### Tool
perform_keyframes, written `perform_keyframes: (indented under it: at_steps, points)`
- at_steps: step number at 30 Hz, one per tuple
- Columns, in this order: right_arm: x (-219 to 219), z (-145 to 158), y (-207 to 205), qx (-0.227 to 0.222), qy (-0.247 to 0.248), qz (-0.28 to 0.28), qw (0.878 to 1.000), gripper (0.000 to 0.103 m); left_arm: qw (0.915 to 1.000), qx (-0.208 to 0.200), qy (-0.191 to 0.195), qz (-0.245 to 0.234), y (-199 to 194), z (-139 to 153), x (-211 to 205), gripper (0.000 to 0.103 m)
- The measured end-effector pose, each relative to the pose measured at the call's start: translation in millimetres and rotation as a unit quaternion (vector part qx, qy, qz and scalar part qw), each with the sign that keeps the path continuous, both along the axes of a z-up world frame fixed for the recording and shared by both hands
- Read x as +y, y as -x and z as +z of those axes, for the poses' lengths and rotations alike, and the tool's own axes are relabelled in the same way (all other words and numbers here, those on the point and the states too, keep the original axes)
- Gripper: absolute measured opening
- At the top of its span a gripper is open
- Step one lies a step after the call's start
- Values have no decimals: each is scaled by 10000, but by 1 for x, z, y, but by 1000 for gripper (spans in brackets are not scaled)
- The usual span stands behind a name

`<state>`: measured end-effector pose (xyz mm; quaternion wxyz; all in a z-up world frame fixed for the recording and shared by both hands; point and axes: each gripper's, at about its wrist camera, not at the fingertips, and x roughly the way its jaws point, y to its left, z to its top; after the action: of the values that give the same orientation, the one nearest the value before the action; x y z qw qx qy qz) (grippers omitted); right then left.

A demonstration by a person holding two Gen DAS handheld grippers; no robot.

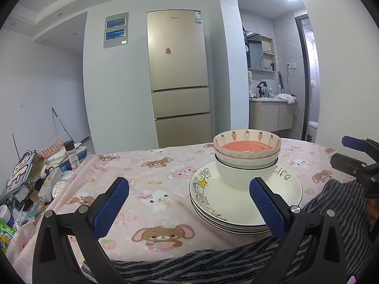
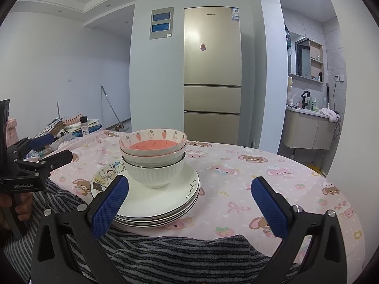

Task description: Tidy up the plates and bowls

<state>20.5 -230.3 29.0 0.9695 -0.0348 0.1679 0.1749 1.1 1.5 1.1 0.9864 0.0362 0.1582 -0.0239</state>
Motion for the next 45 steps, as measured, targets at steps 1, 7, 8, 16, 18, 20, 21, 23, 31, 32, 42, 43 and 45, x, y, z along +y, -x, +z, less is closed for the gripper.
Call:
perform_keyframes:
  at_steps: [1, 7, 8, 16, 18, 20, 21, 23, 31, 32, 42, 43, 45]
  points:
    - [0, 0, 0, 3, 7, 0, 10000, 103, 10000, 12, -5, -3, 0, -1, 0, 103]
    - [1, 0, 0, 7, 20, 3, 10000, 103, 10000, 54, -20, -12, -2, -1, -2, 103]
    - [2, -1, 0, 12, 25, 8, 10000, 103, 10000, 60, -19, -11, -2, -1, -2, 103]
    - [9, -4, -2, 67, 177, 77, 9998, 103, 9999, 111, 13, -26, -3, -2, -2, 103]
    - [8, -4, 0, 29, 187, 83, 9998, 103, 9999, 112, 7, -28, -3, -3, -2, 103]
    - [9, -4, 1, 16, 194, 82, 9998, 103, 9999, 113, 3, -28, -3, -3, -2, 103]
    - [9, -4, 1, 21, 192, 84, 9998, 103, 9999, 112, 6, -27, -3, -3, -1, 103]
    - [9, -4, 0, 35, 191, 85, 9998, 103, 9999, 115, 5, -29, -3, -3, -2, 103]
    - [11, -3, -2, 65, 210, 110, 9997, 103, 9998, 88, -107, -125, -2, -2, -5, 103]
    - [12, -3, -2, 80, 227, 117, 9996, 103, 9999, 38, -109, -119, 0, -1, -5, 103]
    - [8, -1, 5, -49, 144, 133, 9998, 103, 9999, 35, -122, -116, -4, -2, -4, 103]
    - [8, -1, 5, -53, 142, 136, 9998, 103, 9999, 34, -115, -113, -4, -3, -4, 103]
    - [8, -1, 4, -38, 139, 136, 9998, 103, 9998, 63, -140, -113, -4, -3, -5, 103]
